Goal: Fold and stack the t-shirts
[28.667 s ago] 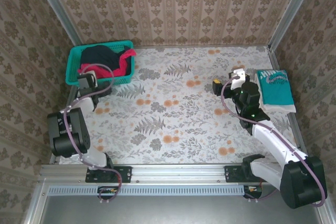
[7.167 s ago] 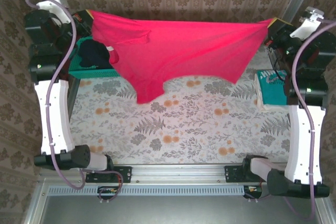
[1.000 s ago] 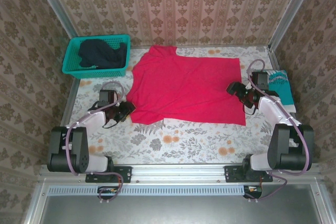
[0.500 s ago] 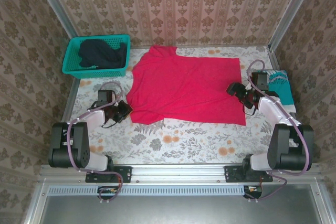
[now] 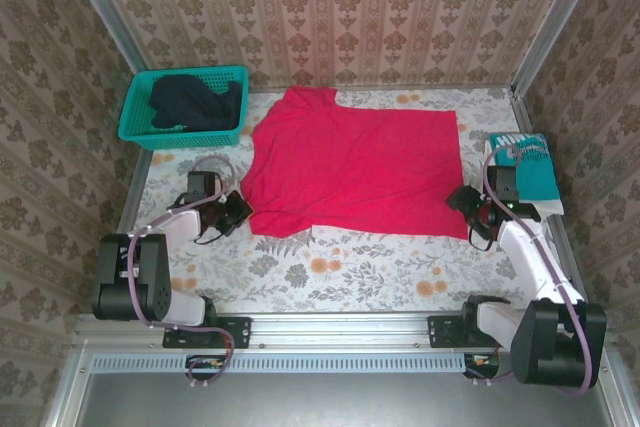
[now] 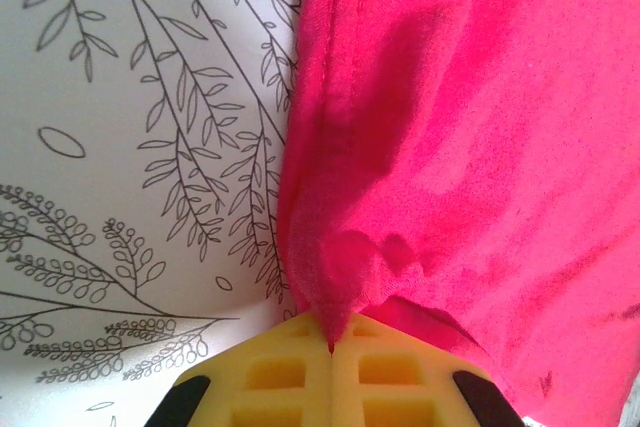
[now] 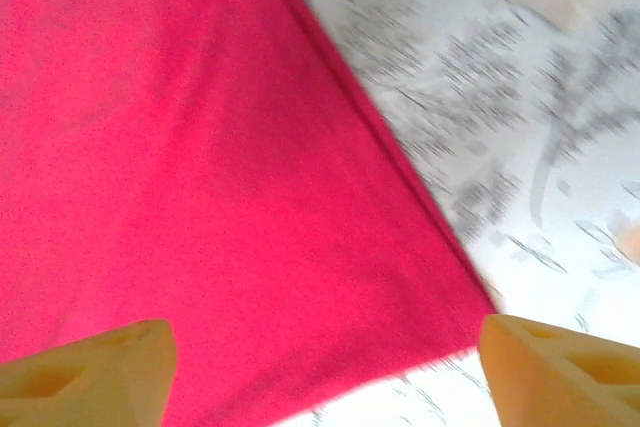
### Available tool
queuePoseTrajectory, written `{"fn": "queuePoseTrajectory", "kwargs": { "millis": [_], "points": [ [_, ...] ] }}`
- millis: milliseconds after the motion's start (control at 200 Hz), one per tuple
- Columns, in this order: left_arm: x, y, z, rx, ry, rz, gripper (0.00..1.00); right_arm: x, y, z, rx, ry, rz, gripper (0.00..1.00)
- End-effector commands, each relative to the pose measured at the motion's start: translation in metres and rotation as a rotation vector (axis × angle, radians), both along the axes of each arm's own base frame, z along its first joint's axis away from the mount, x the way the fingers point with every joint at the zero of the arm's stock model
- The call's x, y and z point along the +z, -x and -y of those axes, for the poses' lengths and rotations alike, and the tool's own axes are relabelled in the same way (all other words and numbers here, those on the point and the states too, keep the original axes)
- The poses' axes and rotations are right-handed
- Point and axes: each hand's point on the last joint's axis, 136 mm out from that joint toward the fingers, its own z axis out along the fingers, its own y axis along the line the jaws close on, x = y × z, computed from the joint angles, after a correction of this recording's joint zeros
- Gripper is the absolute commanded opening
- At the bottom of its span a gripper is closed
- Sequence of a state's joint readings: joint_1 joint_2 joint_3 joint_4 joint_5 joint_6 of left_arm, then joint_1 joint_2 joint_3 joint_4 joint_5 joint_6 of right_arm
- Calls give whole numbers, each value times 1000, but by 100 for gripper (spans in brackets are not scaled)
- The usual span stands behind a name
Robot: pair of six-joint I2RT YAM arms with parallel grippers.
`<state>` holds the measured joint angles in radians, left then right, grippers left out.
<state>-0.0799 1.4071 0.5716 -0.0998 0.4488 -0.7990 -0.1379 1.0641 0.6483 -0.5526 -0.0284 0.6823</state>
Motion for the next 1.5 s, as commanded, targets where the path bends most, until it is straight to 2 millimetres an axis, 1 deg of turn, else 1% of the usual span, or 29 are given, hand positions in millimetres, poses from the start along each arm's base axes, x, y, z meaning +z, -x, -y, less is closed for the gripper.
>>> {"fn": "queuePoseTrajectory", "kwargs": {
  "millis": [0,105,180,390,470,480,500,545,605,645,690,765,965,1050,1100,1190,1260,1365,1495],
  "points": [
    [7,-6,2,-27,-19,23,0,-26,38,7,-83,12,-164,69],
    [4,-9,1,-28,-34,20,0,-34,34,4,-77,-10,-176,51],
    [3,-10,2,-34,-29,15,0,-41,30,4,-79,-19,-188,43],
    [2,-8,3,-32,-23,14,0,-57,21,4,-75,-31,-218,41],
    [2,-7,3,-28,-18,12,0,-64,23,3,-74,-37,-250,39],
    [2,-7,4,-27,-17,11,0,-64,18,3,-73,-38,-235,39],
    [3,-7,3,-25,-15,14,0,-64,16,3,-72,-39,-229,39],
    [3,-5,4,-21,-10,12,0,-67,15,2,-72,-47,-234,39],
    [5,-1,5,-15,0,8,15,-69,15,1,-71,-52,-238,39],
    [7,3,6,-12,12,4,21,-71,15,1,-70,-55,-243,39],
    [10,6,8,-10,24,9,25,-72,15,1,-67,-56,-245,38],
    [12,10,10,-11,29,15,25,-74,15,1,-64,-53,-248,34],
    [9,11,12,-13,32,7,24,-78,16,-1,-65,-65,-260,12],
    [8,13,15,-15,37,1,24,-77,17,0,-67,-62,-256,6],
    [8,13,16,-17,39,0,22,-76,17,0,-68,-60,-250,3],
    [6,16,14,-17,29,-6,19,-76,17,0,-67,-62,-251,0],
    [6,18,14,-17,26,-5,15,-77,17,-1,-66,-66,-254,0],
    [4,20,12,-14,17,-7,0,-75,17,-1,-65,-67,-246,0],
    [8,17,10,-15,11,6,0,-66,17,0,-74,-62,-221,0]
  ]
}}
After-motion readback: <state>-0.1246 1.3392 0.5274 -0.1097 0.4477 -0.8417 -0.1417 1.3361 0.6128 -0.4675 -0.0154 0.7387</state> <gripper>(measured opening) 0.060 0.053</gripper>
